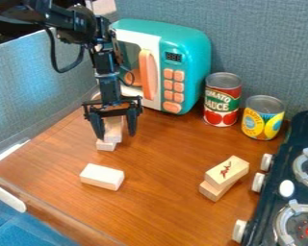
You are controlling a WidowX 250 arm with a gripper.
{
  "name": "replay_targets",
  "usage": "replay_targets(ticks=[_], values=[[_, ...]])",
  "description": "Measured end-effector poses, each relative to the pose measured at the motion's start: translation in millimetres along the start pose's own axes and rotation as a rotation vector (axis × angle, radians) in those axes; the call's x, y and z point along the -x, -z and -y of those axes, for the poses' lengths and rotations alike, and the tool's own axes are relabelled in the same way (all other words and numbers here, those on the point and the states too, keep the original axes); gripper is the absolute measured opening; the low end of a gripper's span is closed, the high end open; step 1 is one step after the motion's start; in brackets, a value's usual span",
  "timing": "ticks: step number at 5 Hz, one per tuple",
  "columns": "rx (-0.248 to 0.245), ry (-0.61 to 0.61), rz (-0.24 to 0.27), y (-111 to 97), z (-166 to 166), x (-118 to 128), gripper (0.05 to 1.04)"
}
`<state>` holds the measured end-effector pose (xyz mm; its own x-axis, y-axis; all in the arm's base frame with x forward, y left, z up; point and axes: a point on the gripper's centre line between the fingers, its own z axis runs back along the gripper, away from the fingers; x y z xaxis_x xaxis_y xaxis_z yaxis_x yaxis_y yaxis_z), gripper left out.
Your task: Put the wooden rectangle to the other rectangle
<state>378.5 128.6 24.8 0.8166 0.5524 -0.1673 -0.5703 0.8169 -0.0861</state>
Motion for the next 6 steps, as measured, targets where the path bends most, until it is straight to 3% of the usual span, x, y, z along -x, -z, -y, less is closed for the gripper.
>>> replay_targets(ticks=[2,3,4,6], values=[[0.014,0.019,-0.003,0.6,0.0,0.7,1.001],[0.001,0.021,0.031,-6.2,-1.4,2.9,1.000],[-0.028,0.053,0.102,-30.5,8.3,6.6,1.000],[-0.043,0.117,0.109,-38.6,17.9,7.6,1.000]])
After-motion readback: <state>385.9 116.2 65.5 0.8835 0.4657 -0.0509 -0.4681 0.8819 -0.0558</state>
